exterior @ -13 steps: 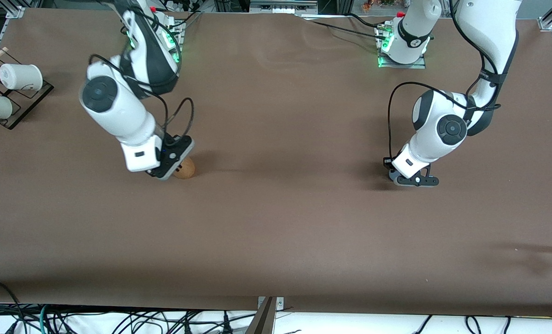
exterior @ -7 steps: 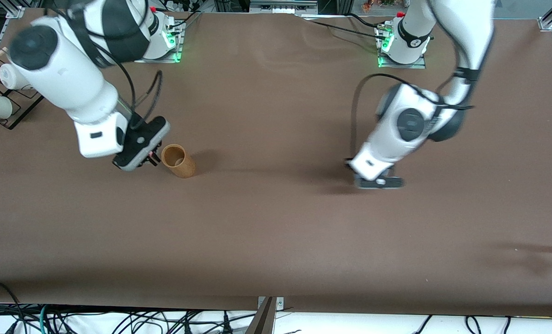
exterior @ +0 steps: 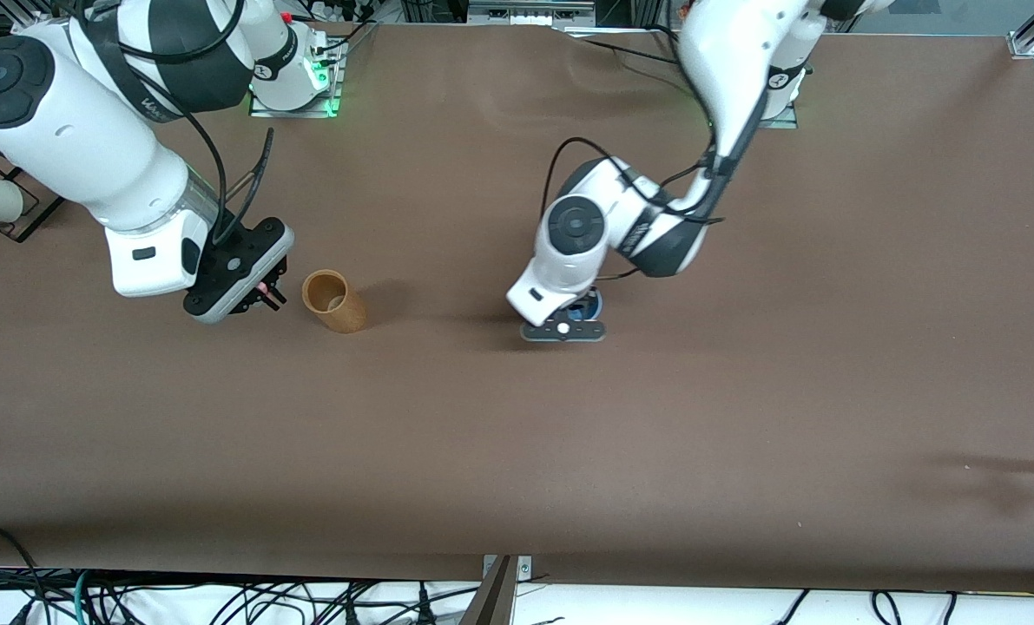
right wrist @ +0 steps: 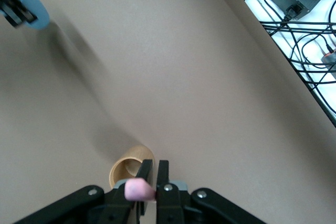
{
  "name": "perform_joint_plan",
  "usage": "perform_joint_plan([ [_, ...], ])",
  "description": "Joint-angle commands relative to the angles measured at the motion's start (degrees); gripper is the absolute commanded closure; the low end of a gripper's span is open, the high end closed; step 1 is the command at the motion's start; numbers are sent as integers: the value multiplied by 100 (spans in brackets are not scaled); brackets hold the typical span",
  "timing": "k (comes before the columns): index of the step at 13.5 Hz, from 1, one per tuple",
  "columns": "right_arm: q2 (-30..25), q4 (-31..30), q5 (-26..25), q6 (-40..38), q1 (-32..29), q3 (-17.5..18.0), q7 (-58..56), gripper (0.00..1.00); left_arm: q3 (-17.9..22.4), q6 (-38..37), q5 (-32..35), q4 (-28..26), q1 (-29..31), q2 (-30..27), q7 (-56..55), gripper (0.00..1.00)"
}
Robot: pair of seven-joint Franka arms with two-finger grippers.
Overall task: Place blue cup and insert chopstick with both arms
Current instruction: 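Lift the chopstick from the tan cup while the left gripper sets the blue cup mid-table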
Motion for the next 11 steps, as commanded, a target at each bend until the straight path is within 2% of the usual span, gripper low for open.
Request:
perform_joint_plan([
  [1, 71, 203, 122, -123, -21, 18, -18, 100, 108, -210, 110, 510, -191, 407, -361, 100],
  [3, 71, 203, 113, -123, -4, 18, 0, 100, 108, -183, 119, 519, -218, 522, -476, 100],
  [4, 71, 203, 122, -123, -4, 18, 0, 100, 100, -174, 119, 527, -218, 522, -476, 89],
  [5, 71, 203, 131, -123, -4, 18, 0, 100, 99, -174, 119, 545, -218, 522, -476, 66],
  [6, 88, 195, 140, -123, -21, 18, -9, 100, 99, -183, 110, 588, -218, 513, -485, 49],
  [7, 89, 195, 175, -114, -21, 27, 0, 100, 99, -174, 110, 598, -209, 496, -459, 1],
  [9, 89, 203, 464, -114, -4, 27, 17, 100, 91, -218, 84, 633, -200, 443, -432, 0],
  [11, 89, 203, 483, -114, 66, 62, 148, 100, 56, -314, 49, 642, -165, 269, -424, 0],
])
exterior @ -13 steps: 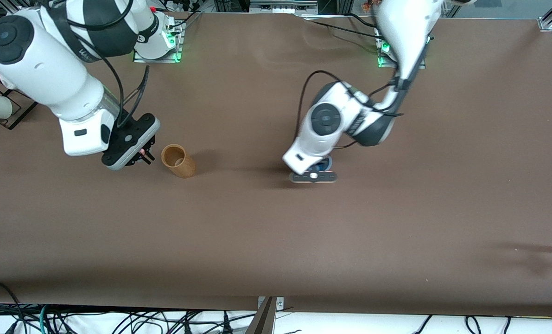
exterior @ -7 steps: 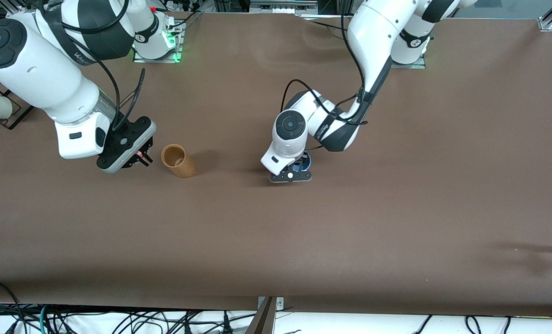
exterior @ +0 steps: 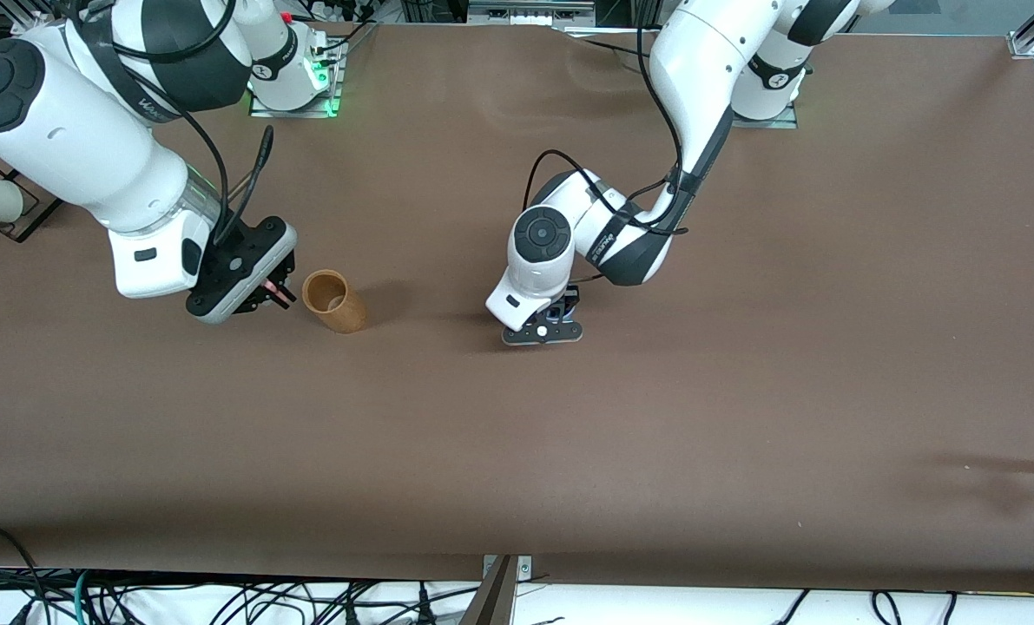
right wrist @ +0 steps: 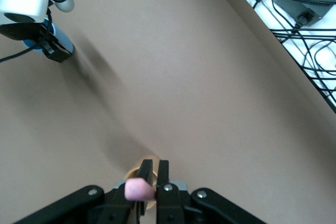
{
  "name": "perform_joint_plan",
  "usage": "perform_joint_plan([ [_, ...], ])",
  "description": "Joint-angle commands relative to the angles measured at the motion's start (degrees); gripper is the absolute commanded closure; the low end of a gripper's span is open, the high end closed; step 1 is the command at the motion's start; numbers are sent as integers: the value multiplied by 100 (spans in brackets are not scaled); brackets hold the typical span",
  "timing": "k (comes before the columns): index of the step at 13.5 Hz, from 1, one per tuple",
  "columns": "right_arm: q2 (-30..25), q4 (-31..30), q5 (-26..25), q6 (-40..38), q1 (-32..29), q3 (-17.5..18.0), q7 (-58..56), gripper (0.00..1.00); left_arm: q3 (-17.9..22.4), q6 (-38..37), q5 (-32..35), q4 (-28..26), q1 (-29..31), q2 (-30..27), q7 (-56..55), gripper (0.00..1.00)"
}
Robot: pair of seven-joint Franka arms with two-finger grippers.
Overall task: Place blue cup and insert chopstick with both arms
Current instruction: 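Carry the chopstick to the blue cup while the left gripper releases and withdraws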
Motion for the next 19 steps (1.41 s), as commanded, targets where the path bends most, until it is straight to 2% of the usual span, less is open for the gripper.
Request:
perform_joint_plan([
  [1, 60, 188, 116, -123, 133, 56, 429, 100, -22, -519, 47, 177, 26, -179, -36, 0],
  [5, 60, 337, 98, -96, 669, 56, 1484, 100, 31, -1671, 30, 301, 368, -968, 587, 0],
  [8, 147, 390, 89, 70, 1046, 56, 2135, 100, 40, -2391, 38, 266, 1017, -1619, 1437, 0],
  [10, 305, 390, 72, 543, 1345, 56, 2583, 100, 48, -2604, 38, 143, 1500, -2128, 2142, 0],
  [12, 594, 486, 54, 1070, 1652, 56, 3040, 100, 48, -2832, 30, 81, 2010, -2542, 2328, 0],
  [16, 1587, 1153, -7, 1958, 2163, 38, 3850, 100, 48, -3298, 21, -139, 3266, -3368, 3355, 0],
  [19, 2089, 1426, -16, 2373, 2418, 4, 4271, 100, 328, -3597, 29, -366, 3550, -3799, 4118, 0],
])
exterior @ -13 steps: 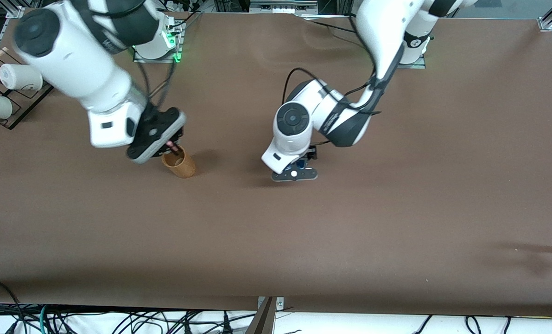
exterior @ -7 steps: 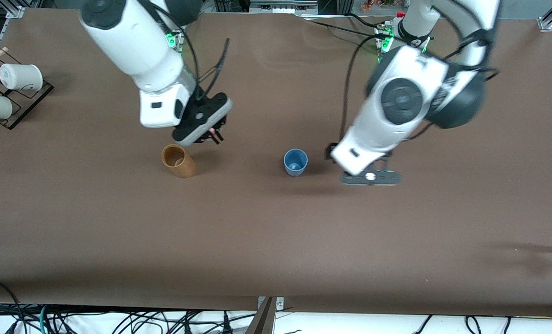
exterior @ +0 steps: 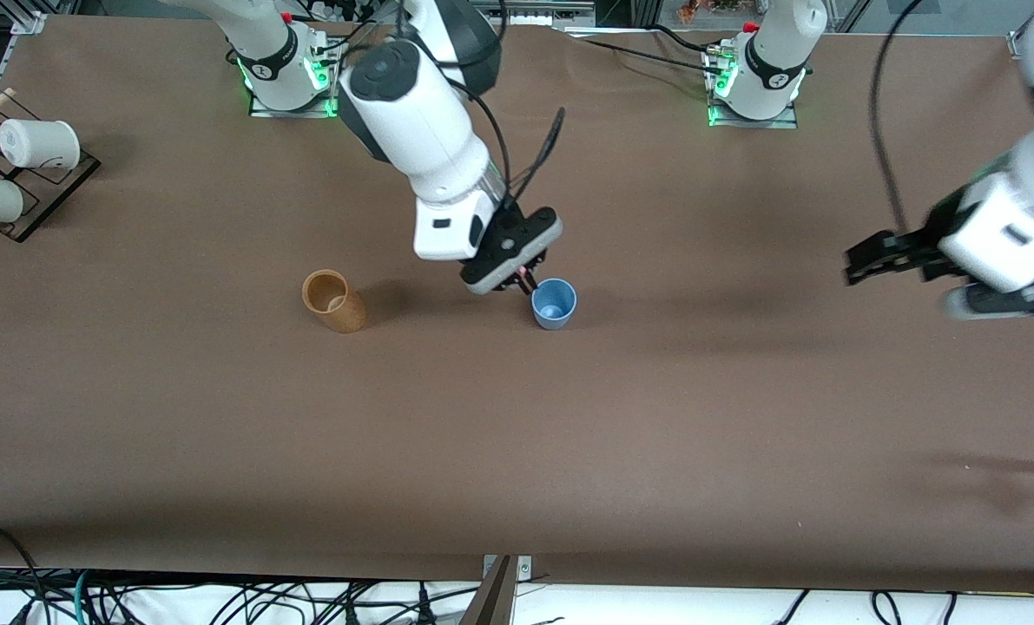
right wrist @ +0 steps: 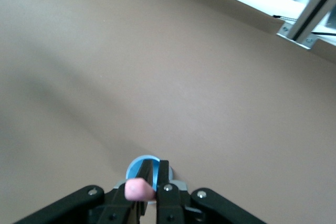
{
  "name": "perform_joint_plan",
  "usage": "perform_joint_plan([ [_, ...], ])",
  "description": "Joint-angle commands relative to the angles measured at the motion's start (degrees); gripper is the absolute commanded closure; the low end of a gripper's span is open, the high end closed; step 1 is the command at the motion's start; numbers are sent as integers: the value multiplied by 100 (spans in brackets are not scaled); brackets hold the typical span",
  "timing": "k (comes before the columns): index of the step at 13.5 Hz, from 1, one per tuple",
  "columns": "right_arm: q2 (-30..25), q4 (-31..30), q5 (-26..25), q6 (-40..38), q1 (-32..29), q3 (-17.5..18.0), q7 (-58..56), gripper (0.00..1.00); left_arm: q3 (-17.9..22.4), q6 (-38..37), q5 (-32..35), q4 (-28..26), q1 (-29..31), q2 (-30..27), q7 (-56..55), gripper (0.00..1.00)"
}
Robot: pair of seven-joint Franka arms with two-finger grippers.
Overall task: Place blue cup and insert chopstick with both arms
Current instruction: 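Lower the pink chopstick into the blue cup with the right gripper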
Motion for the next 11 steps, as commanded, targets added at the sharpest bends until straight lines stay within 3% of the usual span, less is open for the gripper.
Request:
perform_joint_plan([
  [1, 470, 511, -106, 53, 189, -84, 350, 100, 278, -59, 30, -671, 30, -557, 689, 0],
  [2, 506, 511, -168, 53, 224, -84, 412, 100, 454, -59, 13, -864, 30, -689, 753, 0],
  [6, 690, 503, -204, 53, 304, -84, 543, 100, 491, 20, -268, -1436, -22, -1058, 806, 0],
  [11, 1050, 511, -651, 237, 479, -84, 974, 100, 456, -15, -277, -1393, -40, -919, 780, 0],
])
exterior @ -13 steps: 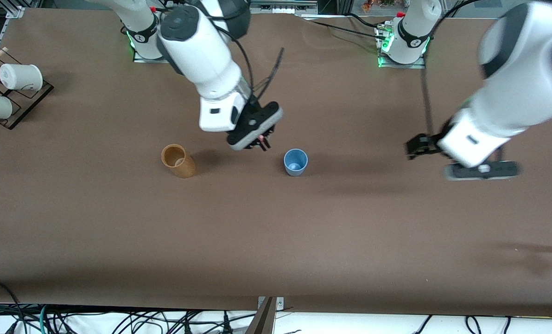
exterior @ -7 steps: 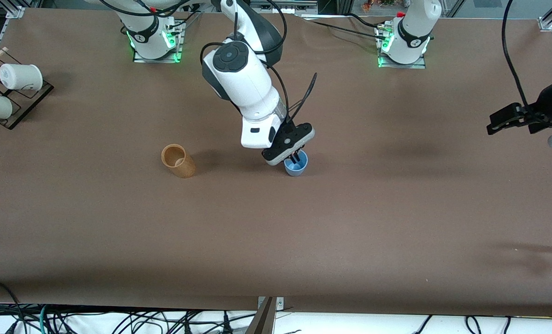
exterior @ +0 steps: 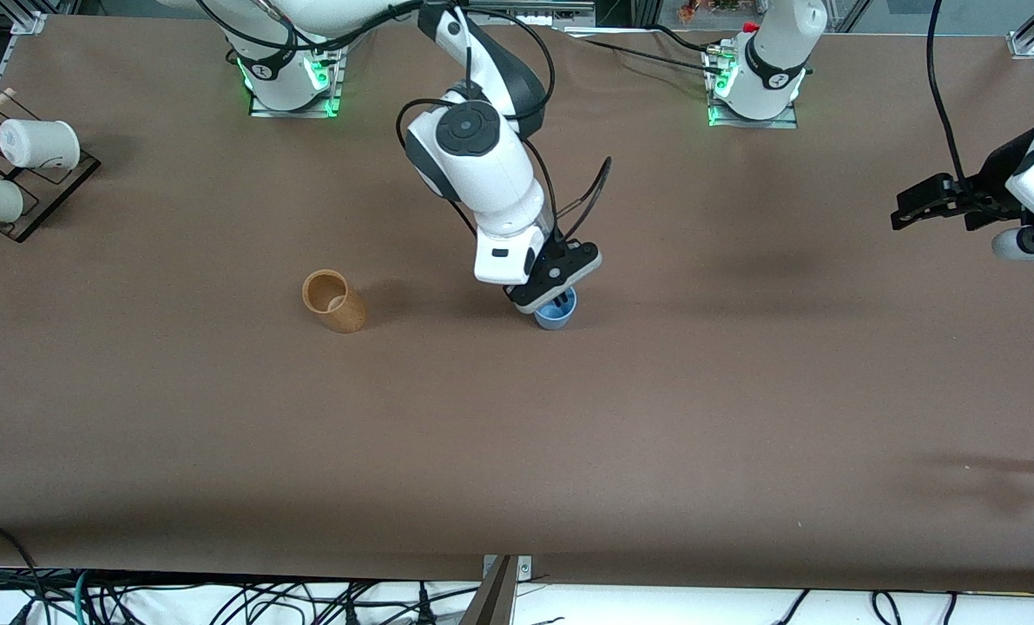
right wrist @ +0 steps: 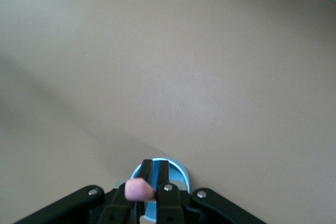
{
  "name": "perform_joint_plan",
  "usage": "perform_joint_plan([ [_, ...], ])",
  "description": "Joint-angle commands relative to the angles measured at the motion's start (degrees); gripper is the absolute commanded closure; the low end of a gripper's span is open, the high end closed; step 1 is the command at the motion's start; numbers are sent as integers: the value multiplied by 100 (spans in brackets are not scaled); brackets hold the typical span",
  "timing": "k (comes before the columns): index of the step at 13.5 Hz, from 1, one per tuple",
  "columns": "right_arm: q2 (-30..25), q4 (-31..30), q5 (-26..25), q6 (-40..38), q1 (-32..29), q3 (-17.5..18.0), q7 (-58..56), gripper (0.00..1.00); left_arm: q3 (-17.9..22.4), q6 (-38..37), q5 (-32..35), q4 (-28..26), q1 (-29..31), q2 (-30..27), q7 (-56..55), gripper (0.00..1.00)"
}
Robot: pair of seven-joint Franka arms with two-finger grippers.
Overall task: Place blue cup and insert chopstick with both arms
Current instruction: 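Lower the pink chopstick into the blue cup with the right gripper, then open the right gripper and lift it away from the blue cup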
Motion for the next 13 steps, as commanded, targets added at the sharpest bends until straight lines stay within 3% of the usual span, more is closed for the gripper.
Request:
perform_joint_plan([
  [1, 186, 219, -177, 136, 101, -61, 258, 93, 7, 77, -128, -121, -3, -52, 91, 0],
  [2, 186, 219, -169, 137, 93, -70, 258, 85, 7, 86, -128, -112, -12, -44, 91, 0],
  [3, 177, 219, -151, 128, 40, -70, 258, 49, 7, 78, -128, -103, -21, -35, 91, 0],
  [4, 151, 219, -151, 102, 31, -70, 250, 1, 7, 86, -128, -103, -21, -35, 91, 0],
  [7, -6, 237, -125, -309, -4, -183, 232, 0, 7, 86, -128, -103, -30, -35, 108, 0],
  [9, -269, 237, -125, -879, -82, -455, 206, 0, -10, 86, -128, -103, -47, -26, 99, 0],
  [11, -568, 228, -116, -1547, -345, -684, 162, 0, -10, 86, -128, -103, -47, -26, 108, 0],
  [13, -850, 219, -11, -2329, -906, -685, -318, 0, -2, 86, -128, -103, -47, -26, 108, 0],
])
